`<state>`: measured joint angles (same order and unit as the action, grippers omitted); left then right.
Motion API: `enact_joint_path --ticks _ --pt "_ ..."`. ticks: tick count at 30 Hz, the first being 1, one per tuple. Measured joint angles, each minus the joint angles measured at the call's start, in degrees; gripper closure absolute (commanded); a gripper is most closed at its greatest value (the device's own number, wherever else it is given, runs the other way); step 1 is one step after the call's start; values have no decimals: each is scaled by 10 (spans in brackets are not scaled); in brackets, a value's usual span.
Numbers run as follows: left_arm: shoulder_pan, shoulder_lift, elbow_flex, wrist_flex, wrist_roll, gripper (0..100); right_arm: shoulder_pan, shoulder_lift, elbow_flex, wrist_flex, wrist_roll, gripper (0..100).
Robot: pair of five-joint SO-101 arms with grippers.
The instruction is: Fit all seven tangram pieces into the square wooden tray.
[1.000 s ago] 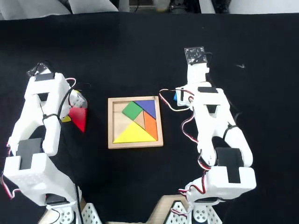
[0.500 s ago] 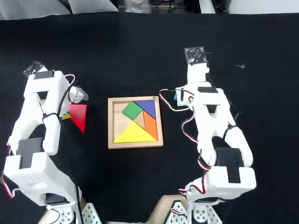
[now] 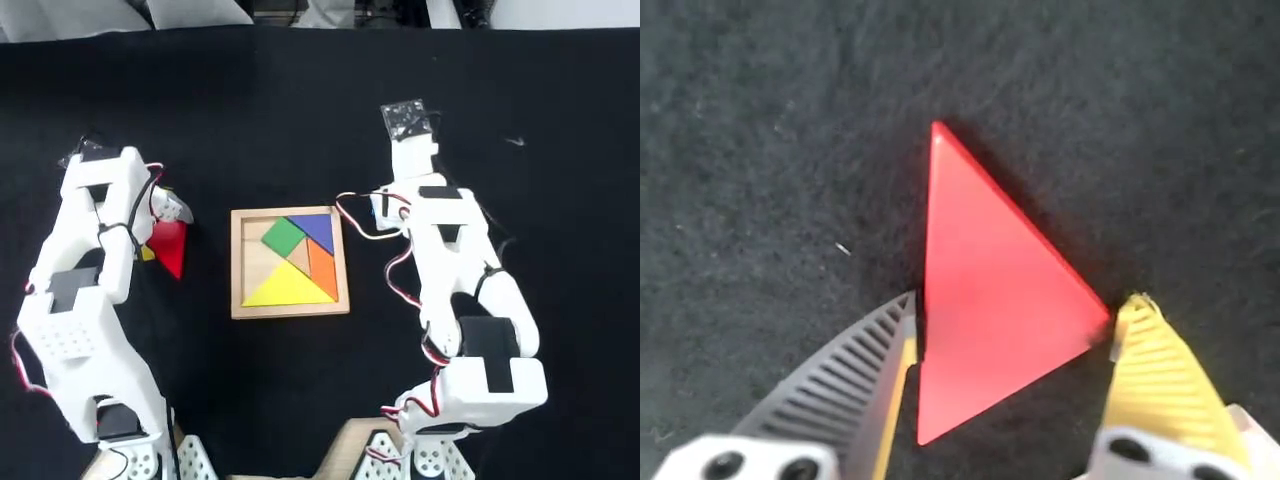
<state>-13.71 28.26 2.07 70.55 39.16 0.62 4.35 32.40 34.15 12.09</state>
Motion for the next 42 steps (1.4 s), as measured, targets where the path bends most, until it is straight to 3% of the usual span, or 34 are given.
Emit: enact_joint_path --ticks 6,11,23,27,33,42 --pt "-1 33 -55 47 0 703 0 0 0 0 0 986" --pt "-1 35 -68 59 -4 792 0 0 0 0 0 986" --pt "15 35 -127 65 -232 811 0 0 0 0 0 986" --pt "20 37 -131 75 -276 811 0 0 0 0 0 986" --pt "38 38 -134 77 -286 811 0 0 0 0 0 986" --pt "139 43 -190 140 -287 816 0 0 0 0 0 986"
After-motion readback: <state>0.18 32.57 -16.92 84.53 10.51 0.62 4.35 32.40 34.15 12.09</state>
